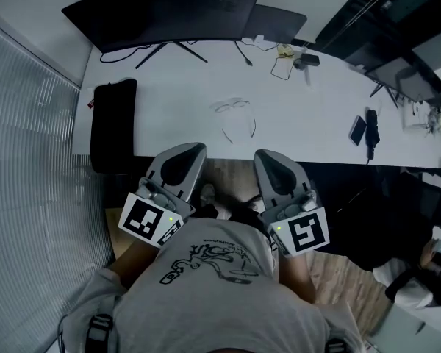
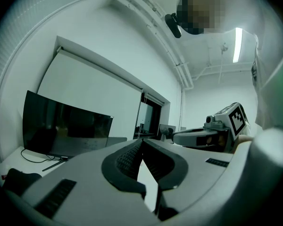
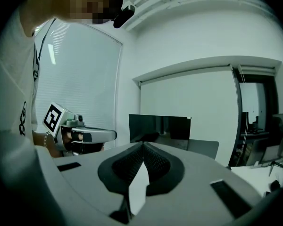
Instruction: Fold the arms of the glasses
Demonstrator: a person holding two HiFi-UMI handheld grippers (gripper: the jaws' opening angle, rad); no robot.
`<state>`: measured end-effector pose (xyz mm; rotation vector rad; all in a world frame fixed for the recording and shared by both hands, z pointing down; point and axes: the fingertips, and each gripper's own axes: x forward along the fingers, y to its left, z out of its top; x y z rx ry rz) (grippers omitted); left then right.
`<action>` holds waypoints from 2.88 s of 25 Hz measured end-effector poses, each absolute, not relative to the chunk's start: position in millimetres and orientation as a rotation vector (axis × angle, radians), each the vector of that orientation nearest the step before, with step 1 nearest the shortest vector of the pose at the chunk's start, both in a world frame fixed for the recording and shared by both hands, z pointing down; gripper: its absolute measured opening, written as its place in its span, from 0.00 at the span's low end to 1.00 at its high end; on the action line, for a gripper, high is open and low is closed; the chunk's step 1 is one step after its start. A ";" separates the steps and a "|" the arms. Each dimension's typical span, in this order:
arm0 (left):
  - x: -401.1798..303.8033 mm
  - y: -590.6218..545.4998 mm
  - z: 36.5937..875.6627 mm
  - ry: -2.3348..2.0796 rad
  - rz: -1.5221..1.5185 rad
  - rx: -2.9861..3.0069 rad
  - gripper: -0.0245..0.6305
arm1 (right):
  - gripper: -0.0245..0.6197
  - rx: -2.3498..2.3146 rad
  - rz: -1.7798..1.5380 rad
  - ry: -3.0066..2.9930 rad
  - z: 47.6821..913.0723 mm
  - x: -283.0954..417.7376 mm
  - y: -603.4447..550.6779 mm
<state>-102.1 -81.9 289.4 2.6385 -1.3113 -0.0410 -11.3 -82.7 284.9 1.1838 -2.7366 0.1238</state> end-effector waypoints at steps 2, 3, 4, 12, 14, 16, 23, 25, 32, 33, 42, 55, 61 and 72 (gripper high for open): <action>-99.0 -90.8 290.7 -1.307 -0.035 2.642 0.07 | 0.05 1.197 0.127 -2.733 286.1 -8.4 -90.5; -97.5 -94.8 291.5 -1.306 -0.032 2.645 0.07 | 0.05 1.209 0.127 -2.739 285.2 -7.5 -94.7; -96.3 -98.4 292.7 -1.305 -0.028 2.647 0.07 | 0.05 1.218 0.125 -2.744 284.8 -6.7 -98.3; -88.9 -121.2 309.7 -1.309 0.012 2.657 0.07 | 0.05 1.240 0.111 -2.730 298.4 7.0 -118.3; -89.0 -128.0 315.0 -1.306 0.030 2.658 0.07 | 0.05 1.255 0.100 -2.738 299.6 7.0 -125.6; -88.0 -135.1 319.8 -1.305 0.046 2.662 0.07 | 0.05 1.265 0.096 -2.734 304.1 9.0 -132.5; -84.8 -151.0 352.7 -1.292 0.138 2.666 0.07 | 0.05 1.282 0.112 -2.674 338.7 21.8 -144.3; -84.5 -154.9 363.4 -1.285 0.169 2.673 0.07 | 0.05 1.281 0.130 -2.652 349.5 25.0 -147.3; -83.3 -167.3 397.5 -1.265 0.264 2.649 0.09 | 0.08 1.254 0.220 -2.553 393.9 37.6 -154.0; -83.2 -169.2 403.6 -1.259 0.279 2.645 0.10 | 0.08 1.255 0.227 -2.546 398.4 38.2 -156.3; -78.5 -194.5 462.0 -1.197 0.430 2.635 0.15 | 0.09 1.254 0.252 -2.481 457.2 52.8 -176.1; -72.1 -240.2 546.6 -1.106 0.620 2.586 0.18 | 0.10 1.271 0.294 -2.363 533.6 85.0 -209.4; -69.6 -259.0 589.8 -1.048 0.742 2.553 0.20 | 0.10 1.247 0.319 -2.325 564.9 91.2 -224.5; -60.9 -282.3 656.4 -0.954 0.901 2.498 0.22 | 0.10 1.170 0.356 -2.256 630.6 88.8 -248.1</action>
